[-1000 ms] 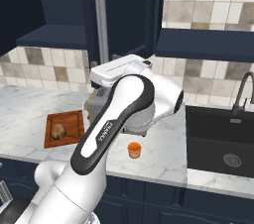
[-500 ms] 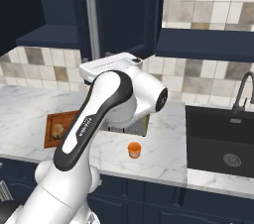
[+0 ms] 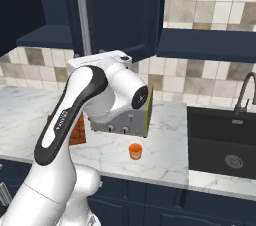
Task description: Pick the bread, place it on the cutting board, pick the jam, place it on the counter, and close the cabinet.
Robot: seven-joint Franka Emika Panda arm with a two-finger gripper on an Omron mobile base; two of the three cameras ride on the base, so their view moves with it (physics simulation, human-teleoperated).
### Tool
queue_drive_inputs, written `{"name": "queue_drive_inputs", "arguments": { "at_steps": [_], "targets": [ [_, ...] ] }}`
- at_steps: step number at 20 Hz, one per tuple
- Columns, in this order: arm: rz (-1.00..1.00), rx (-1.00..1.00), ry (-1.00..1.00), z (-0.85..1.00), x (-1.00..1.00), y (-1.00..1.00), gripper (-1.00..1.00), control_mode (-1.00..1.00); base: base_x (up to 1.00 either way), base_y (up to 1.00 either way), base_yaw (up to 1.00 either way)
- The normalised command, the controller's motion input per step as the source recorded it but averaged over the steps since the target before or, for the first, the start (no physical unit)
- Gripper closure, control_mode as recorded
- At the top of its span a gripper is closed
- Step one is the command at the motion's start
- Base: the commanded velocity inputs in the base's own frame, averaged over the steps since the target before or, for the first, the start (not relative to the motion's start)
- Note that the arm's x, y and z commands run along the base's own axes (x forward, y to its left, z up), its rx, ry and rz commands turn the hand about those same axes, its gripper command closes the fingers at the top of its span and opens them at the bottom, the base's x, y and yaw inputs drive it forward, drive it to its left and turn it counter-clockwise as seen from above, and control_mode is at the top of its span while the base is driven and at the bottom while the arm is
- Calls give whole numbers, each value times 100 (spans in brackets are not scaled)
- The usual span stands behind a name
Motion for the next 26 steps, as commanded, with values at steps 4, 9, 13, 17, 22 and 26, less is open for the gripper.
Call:
{"name": "queue_drive_inputs", "arguments": {
  "at_steps": [4, 9, 13, 17, 22, 26],
  "targets": [
    [-2, 0, 0, 4, 45, 18, -100, -100, 0, 0, 0],
    [-2, 0, 0, 5, 44, 17, -100, -100, 0, 0, 0],
    [-3, 0, 0, 1, 44, 17, -100, -100, 0, 0, 0],
    [-2, 0, 0, 1, 41, 19, -100, -100, 0, 0, 0],
    [-2, 0, 0, 4, 27, 24, -100, -100, 0, 0, 0],
    [-3, 0, 0, 4, 30, 23, -100, -100, 0, 0, 0]
  ]
}}
